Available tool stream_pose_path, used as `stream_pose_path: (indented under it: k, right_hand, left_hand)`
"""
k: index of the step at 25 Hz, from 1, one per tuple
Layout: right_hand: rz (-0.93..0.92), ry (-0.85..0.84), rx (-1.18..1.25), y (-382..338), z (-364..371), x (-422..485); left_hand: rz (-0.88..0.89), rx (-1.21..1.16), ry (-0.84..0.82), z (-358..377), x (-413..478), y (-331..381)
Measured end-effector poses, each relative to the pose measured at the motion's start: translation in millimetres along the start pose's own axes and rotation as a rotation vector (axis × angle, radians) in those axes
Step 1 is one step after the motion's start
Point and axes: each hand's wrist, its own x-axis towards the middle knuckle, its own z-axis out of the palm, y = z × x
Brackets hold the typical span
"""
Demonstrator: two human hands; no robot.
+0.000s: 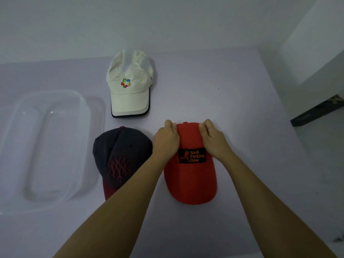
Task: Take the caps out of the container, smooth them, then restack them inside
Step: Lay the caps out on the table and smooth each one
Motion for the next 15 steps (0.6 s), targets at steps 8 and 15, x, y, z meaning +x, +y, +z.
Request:
stream_pose_path:
  k: [8,15]
  right_hand:
    - [-0.014,0.007,0.048,-0.5,2.8,-6.2]
    - [0.005,0.031,0.13,5.7,5.4,-6.0]
  left_hand:
    - [0.084,-0.005,0.093,3.3,-5.5,-1.4]
    - [0.128,0.037,0.127,2.6,-3.8,-3.3]
